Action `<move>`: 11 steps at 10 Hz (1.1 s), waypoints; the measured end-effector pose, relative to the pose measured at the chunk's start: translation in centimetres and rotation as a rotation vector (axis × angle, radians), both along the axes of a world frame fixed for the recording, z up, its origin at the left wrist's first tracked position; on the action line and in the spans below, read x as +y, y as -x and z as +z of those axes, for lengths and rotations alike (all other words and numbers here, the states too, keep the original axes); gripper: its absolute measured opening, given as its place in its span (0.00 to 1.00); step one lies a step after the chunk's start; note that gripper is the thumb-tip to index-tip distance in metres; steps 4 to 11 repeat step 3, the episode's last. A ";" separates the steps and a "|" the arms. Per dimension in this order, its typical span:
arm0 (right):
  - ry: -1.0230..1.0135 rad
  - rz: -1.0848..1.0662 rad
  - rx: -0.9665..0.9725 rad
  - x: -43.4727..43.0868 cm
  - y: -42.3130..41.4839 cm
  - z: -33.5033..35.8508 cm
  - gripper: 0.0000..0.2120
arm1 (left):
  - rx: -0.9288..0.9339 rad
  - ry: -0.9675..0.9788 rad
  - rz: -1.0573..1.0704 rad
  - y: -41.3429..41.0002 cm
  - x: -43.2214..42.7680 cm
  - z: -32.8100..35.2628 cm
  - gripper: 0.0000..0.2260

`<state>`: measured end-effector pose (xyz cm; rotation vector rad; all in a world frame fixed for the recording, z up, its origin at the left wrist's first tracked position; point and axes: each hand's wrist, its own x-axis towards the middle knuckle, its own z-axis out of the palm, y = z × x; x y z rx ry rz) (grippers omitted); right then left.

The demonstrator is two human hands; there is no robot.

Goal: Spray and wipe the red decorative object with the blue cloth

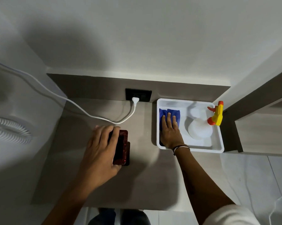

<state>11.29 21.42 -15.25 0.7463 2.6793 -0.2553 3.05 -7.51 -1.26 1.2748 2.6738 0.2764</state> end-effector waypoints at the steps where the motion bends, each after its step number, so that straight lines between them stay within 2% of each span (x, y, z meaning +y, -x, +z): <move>1: 0.027 -0.055 0.106 -1.1 -0.6 1.7 0.36 | 0.010 -0.006 -0.010 -0.1 -0.1 0.0 0.53; 2: 0.084 -0.125 0.260 -3.4 -1.1 4.8 0.36 | -0.002 0.020 -0.032 0.0 -0.3 0.4 0.57; 3: 0.032 -0.076 0.394 -6.3 -1.1 7.4 0.37 | -0.063 -0.014 -0.028 0.3 -0.4 0.8 0.60; 11: 0.032 -0.076 0.394 -6.3 -1.1 7.4 0.37 | -0.063 -0.014 -0.028 0.3 -0.4 0.8 0.60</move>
